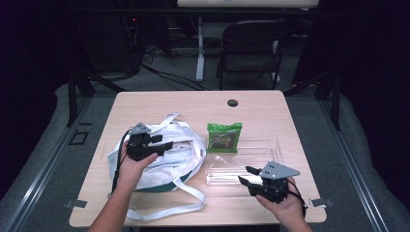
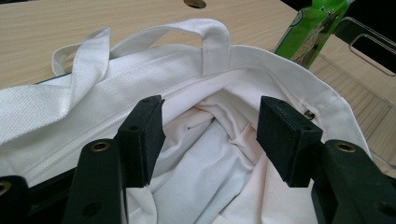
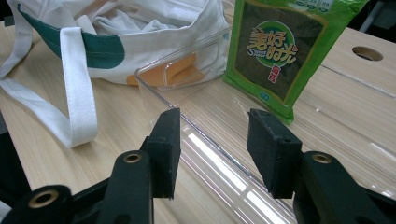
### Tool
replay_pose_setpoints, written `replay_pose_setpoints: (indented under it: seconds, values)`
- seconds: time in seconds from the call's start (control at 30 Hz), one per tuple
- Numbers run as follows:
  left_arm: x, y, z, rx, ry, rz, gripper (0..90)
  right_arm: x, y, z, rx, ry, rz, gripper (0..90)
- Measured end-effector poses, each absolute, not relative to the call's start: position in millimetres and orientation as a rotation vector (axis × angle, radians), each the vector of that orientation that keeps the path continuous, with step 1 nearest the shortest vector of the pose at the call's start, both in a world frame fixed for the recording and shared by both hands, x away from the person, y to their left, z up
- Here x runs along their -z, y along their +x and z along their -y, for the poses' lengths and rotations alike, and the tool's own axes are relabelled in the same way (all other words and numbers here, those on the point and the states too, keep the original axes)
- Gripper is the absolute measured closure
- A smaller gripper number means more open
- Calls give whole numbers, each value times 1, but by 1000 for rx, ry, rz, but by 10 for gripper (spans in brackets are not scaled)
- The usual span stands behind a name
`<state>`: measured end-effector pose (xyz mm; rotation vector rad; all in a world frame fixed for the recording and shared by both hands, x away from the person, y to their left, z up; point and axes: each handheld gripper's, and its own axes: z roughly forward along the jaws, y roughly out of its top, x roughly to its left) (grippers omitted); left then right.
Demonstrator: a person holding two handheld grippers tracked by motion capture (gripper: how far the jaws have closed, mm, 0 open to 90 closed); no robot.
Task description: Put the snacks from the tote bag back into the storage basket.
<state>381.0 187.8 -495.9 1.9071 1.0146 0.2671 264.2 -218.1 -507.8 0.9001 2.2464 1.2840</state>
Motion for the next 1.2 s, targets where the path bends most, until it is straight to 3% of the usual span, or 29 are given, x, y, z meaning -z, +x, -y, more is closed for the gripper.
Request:
replay_pose_setpoints:
  seconds: [1.2]
  values:
    - [497, 382, -190, -270, 1910, -1019, 410, 520, 262, 215, -1308, 893, -2238, 522]
